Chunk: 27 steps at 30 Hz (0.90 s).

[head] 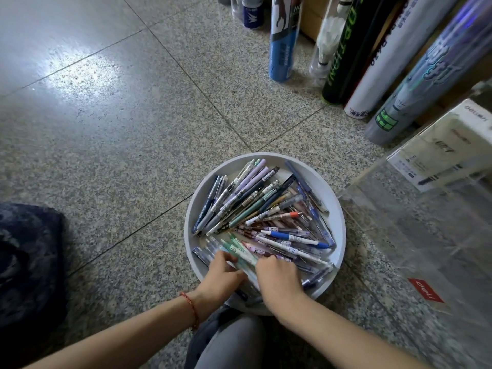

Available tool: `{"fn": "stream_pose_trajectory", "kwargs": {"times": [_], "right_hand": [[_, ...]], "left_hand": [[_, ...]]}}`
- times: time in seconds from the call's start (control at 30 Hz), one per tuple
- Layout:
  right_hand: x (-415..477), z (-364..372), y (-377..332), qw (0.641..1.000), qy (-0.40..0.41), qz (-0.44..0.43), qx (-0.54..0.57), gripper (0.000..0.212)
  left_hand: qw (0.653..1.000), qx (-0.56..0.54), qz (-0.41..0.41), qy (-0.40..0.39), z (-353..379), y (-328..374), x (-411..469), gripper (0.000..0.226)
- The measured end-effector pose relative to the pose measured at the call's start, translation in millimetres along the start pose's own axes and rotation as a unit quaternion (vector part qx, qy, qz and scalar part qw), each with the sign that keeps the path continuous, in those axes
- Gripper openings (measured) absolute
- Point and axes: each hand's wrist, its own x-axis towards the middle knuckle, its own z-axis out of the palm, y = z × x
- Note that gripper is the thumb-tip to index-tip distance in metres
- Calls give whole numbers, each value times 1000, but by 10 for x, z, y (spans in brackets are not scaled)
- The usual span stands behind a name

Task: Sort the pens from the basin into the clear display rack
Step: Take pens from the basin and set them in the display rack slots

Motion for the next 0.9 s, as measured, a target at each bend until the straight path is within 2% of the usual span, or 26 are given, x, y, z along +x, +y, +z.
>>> {"fn": "stream_pose_trajectory", "kwargs": {"times": [0.13, 0.2, 0.3, 0.37, 0.43, 0.53, 0.6, 0.63, 0.7, 0.73, 0.77, 0.9], "right_hand": [[-33, -78, 34, 999, 4, 12, 35, 19], [-100, -178, 56, 998, 23, 0, 62, 17], [-210, -423, 155, 988, 46, -25, 143, 4], [-259, -604, 260, 974, 35, -44, 219, 13], [-311, -798, 373, 950, -3, -72, 305, 27], [-459, -1151, 572, 891, -75, -89, 438, 21], [-586, -1439, 737, 888, -72, -98, 444, 16], [-665, -1602, 837, 899, -33, -96, 426, 17], [-855, -1942, 1060, 921, 137, -85, 354, 21], [-964, -2095, 1160, 910, 217, -87, 343, 19], [-1073, -2220, 1245, 886, 268, -97, 365, 18], [-1433, -2529, 1589, 775, 364, -133, 500, 11]], "left_hand": [[1000, 5, -8, -2, 11, 20, -6, 23], [1000, 20, -4, 22, 4, 48, -32, 22], [996, -35, 73, 48, 14, 235, -226, 32], [986, -115, 121, -11, 57, 459, -406, 34], [971, -174, 149, -68, 113, 697, -533, 23], [950, -205, 209, -105, 191, 1065, -637, 16], [939, -211, 242, -122, 245, 1348, -690, 23], [935, -218, 251, -124, 267, 1500, -718, 26], [928, -221, 271, -130, 321, 1804, -786, 31], [924, -209, 287, -141, 362, 1947, -834, 32], [921, -191, 303, -156, 420, 2086, -898, 32], [905, -128, 342, -219, 750, 2607, -1210, 27]]}}
